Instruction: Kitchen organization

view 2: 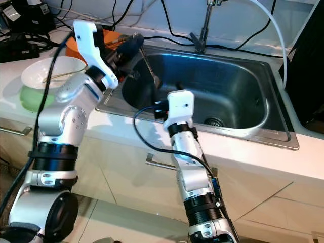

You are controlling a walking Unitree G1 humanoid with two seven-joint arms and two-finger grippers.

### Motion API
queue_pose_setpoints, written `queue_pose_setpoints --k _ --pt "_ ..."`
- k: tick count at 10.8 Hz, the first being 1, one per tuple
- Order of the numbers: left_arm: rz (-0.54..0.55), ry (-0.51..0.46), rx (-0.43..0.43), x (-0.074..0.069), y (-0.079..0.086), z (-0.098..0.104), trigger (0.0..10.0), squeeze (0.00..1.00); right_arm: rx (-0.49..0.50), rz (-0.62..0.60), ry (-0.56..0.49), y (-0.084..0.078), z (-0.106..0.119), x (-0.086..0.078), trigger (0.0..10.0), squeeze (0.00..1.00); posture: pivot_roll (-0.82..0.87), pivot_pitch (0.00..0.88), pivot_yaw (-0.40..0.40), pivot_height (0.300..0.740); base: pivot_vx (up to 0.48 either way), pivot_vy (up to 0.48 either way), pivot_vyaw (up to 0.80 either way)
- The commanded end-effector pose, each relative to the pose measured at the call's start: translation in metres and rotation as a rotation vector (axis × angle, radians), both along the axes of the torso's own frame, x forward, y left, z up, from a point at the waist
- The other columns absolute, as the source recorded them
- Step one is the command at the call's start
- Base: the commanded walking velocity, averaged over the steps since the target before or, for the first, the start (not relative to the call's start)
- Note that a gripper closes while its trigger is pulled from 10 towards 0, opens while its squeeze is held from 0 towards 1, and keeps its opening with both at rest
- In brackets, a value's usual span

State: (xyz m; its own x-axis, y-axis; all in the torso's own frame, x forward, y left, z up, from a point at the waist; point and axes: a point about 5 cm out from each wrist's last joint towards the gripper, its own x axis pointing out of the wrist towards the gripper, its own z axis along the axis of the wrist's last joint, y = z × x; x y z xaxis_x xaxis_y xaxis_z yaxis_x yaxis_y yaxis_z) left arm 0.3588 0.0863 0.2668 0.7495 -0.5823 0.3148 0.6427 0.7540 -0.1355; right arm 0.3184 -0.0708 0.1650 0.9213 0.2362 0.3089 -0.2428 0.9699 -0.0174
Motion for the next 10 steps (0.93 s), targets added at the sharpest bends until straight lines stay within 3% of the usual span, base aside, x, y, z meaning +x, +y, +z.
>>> queue_pose_setpoints --k 1,10 --pt "-0.018 -0.010 -0.003 0.000 -0.003 0.002 10.0 0.00 0.009 0.022 -0.033 0.003 0.011 0.001 10.0 0.00 -0.11 0.000 0.014 0.740 0.000 0.000 0.00" --pt "-0.144 0.011 0.035 -0.009 -0.018 0.000 10.0 0.00 -0.002 0.064 -0.041 0.011 0.017 0.008 10.0 0.00 -0.10 0.000 0.017 0.740 0.000 0.000 0.00"
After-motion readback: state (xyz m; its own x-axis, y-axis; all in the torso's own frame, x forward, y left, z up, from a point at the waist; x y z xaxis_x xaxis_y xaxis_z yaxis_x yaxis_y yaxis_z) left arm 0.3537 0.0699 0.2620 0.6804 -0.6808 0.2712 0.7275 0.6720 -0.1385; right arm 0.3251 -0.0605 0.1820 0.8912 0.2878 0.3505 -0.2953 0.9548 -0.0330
